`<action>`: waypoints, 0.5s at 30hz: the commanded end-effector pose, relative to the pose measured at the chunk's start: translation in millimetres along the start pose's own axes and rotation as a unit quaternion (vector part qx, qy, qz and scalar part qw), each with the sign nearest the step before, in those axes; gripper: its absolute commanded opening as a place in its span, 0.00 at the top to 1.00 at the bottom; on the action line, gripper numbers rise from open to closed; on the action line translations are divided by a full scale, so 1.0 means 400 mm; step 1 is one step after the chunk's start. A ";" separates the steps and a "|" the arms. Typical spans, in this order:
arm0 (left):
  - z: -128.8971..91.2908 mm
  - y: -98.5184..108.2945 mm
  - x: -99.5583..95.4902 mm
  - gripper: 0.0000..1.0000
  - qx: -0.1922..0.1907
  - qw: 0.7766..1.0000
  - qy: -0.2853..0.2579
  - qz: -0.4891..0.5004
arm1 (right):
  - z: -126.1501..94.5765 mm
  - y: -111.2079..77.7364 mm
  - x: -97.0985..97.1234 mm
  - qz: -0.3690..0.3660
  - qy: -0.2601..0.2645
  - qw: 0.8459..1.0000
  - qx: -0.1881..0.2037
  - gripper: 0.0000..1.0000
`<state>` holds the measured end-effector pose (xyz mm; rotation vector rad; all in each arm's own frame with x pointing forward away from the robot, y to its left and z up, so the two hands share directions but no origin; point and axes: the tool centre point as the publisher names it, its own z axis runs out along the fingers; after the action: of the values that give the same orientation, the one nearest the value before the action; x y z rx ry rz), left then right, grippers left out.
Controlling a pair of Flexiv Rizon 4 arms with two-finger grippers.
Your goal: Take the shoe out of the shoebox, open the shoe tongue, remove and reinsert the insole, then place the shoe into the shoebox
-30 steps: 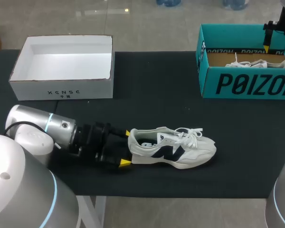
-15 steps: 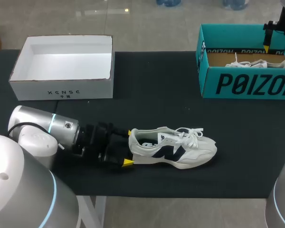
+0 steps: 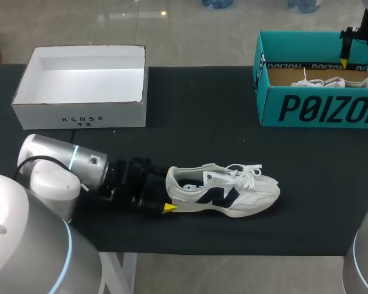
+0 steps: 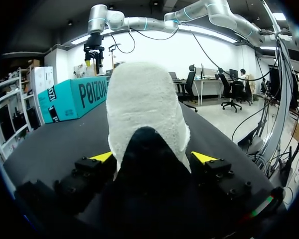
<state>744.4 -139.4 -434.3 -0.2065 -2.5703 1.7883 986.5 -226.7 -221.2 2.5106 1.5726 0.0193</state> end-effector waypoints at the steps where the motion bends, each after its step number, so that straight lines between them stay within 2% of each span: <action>1: 0.009 0.014 0.000 1.00 -0.004 1.000 -0.001 0.002 | 0.000 -0.002 -0.001 0.000 0.000 1.000 -0.001 0.00; 15: 0.005 0.016 -0.001 1.00 -0.001 1.000 0.000 0.000 | 0.000 -0.002 -0.001 0.000 0.000 1.000 -0.001 0.00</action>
<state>744.8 -138.9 -434.9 -0.2058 -2.5712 1.7873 986.5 -226.6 -221.2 2.5105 1.5726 0.0193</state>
